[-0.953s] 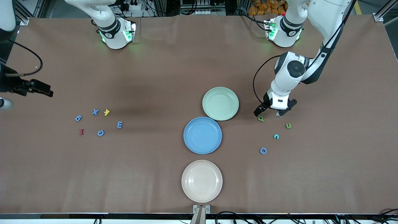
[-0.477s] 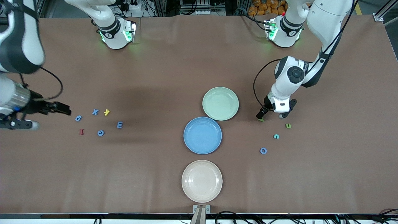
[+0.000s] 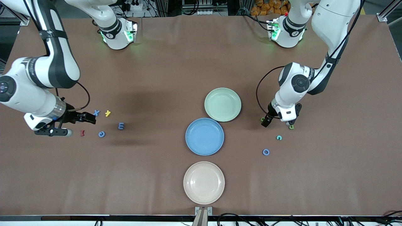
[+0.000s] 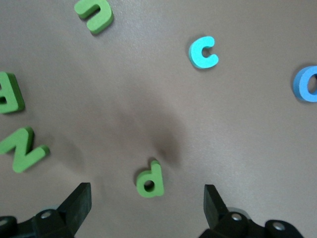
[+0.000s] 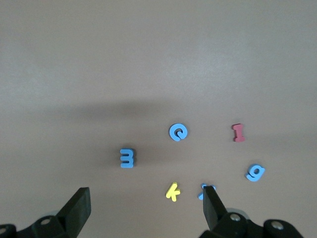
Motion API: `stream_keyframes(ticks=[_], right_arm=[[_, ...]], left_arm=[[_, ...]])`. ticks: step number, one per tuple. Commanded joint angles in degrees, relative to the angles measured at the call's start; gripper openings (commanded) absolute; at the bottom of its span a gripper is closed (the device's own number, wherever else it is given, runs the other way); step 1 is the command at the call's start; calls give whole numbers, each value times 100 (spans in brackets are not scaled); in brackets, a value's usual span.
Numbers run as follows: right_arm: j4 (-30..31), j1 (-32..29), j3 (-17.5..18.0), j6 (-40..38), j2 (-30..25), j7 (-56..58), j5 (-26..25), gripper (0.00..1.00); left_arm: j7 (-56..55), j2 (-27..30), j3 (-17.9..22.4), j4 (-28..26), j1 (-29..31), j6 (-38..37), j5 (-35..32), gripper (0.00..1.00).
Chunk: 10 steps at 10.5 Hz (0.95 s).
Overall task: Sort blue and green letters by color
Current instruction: 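Grasp the green p with the left gripper while the right gripper grasps the blue 3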
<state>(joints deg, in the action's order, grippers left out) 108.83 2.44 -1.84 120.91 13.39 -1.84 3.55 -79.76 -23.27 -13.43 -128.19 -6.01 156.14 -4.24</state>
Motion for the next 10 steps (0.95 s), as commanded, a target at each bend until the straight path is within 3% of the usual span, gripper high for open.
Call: stream_keyframes(ticks=[1,7,10], right_arm=[[699,143,8,853,75,-237,102,100],[754,529,8,1874,1051,-984,120,100],[780,723,8,2148,1272,-967,111,100]], left_arm=[[-1302,-449,192,610,-252,-477,-1075,100],[-1656,-775,139,1015,-365,-523,-1316,100],[-1648,-784,139,902,-348,-242,-1325,100]])
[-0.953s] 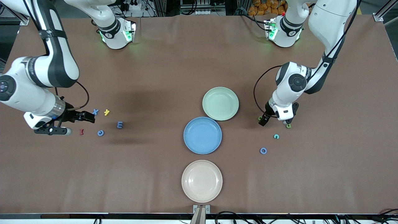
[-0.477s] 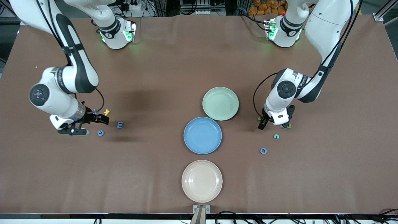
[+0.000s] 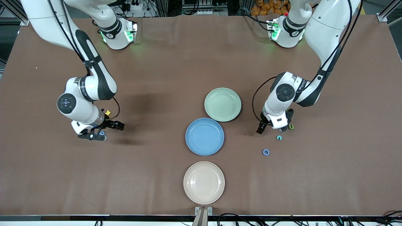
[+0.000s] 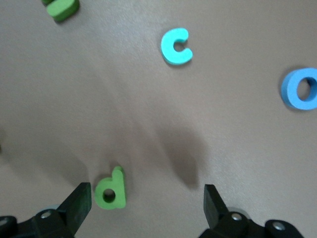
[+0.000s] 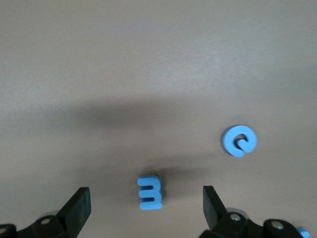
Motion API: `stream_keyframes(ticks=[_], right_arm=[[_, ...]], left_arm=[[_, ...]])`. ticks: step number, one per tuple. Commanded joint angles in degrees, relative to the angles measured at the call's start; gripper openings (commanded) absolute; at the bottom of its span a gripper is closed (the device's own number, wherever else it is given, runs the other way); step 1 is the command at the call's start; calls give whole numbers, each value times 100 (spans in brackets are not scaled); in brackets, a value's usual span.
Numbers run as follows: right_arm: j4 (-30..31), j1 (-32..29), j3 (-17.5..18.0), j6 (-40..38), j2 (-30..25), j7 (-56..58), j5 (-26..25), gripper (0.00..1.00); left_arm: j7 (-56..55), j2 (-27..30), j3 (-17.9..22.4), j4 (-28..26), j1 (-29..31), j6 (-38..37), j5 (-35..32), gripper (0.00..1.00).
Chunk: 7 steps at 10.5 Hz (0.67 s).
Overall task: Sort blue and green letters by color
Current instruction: 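Grasp the green p with the left gripper while the right gripper grasps the blue 3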
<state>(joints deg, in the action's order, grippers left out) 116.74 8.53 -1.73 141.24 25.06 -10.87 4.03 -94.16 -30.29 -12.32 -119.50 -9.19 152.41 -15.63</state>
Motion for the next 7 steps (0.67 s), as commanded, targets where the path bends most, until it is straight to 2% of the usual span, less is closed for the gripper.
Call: stream_keyframes(ticks=[1,7], right_arm=[[7,174,-3,123,113,-55,63,100],[437,219,-3,702,192,59,45,100]], left_arm=[[-200,-65,28,-20,-13,131,-195,100],[-129,-4,28,-196,23,131,-195,100]])
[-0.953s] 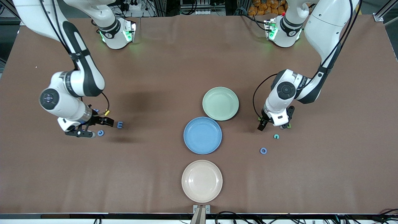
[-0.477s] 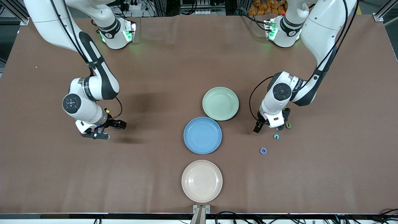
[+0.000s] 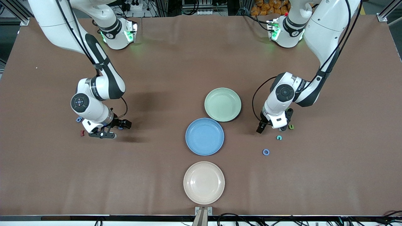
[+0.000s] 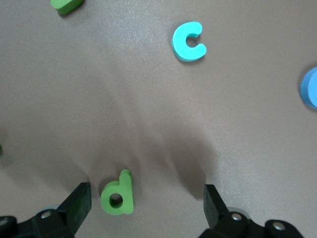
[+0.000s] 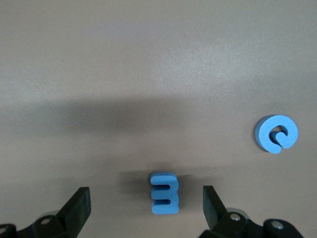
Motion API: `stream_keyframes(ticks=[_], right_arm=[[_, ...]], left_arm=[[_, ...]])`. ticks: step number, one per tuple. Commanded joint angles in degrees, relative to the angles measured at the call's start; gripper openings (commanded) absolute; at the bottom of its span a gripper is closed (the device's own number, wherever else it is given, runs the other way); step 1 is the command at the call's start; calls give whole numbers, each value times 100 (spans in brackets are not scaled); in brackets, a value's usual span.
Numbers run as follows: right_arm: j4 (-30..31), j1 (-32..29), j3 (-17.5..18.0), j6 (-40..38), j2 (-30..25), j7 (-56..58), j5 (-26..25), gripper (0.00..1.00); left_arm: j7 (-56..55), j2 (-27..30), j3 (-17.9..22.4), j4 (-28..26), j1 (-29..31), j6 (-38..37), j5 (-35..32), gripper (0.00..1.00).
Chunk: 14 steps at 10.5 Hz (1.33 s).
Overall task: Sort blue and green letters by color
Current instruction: 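Grasp the green p with the left gripper while the right gripper grasps the blue 3, then carry the p toward the green plate while the right gripper carries the 3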
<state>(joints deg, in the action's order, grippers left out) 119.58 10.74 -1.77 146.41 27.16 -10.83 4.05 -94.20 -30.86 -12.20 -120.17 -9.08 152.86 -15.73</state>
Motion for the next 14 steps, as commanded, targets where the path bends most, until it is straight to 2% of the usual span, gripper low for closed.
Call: stream_keyframes(ticks=[1,3,4,5,7,8,11,14], right_arm=[[232,-10,1,256,-27,98,35,100],[346,-28,1,396,-27,99,35,100],[347,-36,1,397,-27,90,35,100],[347,-45,1,397,-27,90,35,96],[347,-80,1,397,-27,90,35,81],[355,-89,1,397,-27,90,35,66],[417,-115,1,476,-18,90,35,39],[408,-151,1,459,-18,108,35,17]], left_arm=[[-125,80,16,-155,12,86,-185,100],[-125,116,16,-208,12,86,-185,100],[-125,124,16,-208,12,86,-185,83],[-186,159,16,-226,29,86,-185,1],[-282,177,16,-235,47,94,-177,0],[-283,169,16,-235,47,94,-185,0],[-257,195,7,-182,38,94,-185,0],[67,247,-106,-129,29,103,-220,0]])
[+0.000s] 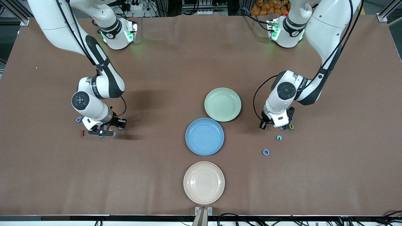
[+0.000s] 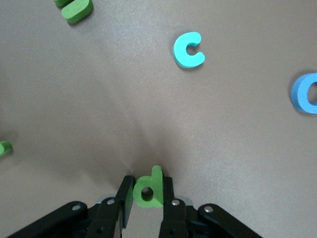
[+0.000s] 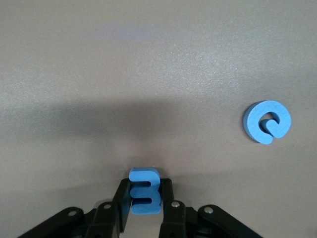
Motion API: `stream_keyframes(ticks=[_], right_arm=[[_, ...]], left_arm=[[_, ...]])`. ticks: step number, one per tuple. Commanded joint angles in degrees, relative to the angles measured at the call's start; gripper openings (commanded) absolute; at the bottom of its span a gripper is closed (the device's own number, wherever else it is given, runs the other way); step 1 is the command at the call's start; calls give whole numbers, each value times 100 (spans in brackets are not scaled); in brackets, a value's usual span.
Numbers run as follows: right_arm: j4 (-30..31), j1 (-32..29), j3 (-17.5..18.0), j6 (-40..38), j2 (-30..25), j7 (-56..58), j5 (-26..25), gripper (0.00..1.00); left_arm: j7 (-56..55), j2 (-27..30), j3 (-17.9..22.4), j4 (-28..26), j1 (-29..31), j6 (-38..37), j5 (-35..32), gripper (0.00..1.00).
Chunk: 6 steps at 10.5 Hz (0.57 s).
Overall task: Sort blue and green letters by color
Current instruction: 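Carry the p toward the green plate while the right gripper carries the 3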
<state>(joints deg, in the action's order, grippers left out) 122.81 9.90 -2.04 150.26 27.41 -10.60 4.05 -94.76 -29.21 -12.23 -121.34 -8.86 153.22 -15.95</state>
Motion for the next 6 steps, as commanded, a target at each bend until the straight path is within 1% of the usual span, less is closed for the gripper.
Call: stream_keyframes(ticks=[1,2,3,4,6], right_arm=[[50,-33,28,30,-52,84,35,11],[-46,-24,28,20,-52,50,35,11],[-195,-6,28,-180,-60,23,44,11],[-414,3,28,-608,-69,5,44,9],[-748,134,28,-954,-87,-195,52,8]], left_arm=[[238,143,-182,14,33,67,-198,0],[282,205,-201,92,-1,67,-198,0],[318,257,-296,163,25,59,-198,0],[318,319,-384,163,34,59,-189,0],[309,433,-586,154,34,50,-180,0]])
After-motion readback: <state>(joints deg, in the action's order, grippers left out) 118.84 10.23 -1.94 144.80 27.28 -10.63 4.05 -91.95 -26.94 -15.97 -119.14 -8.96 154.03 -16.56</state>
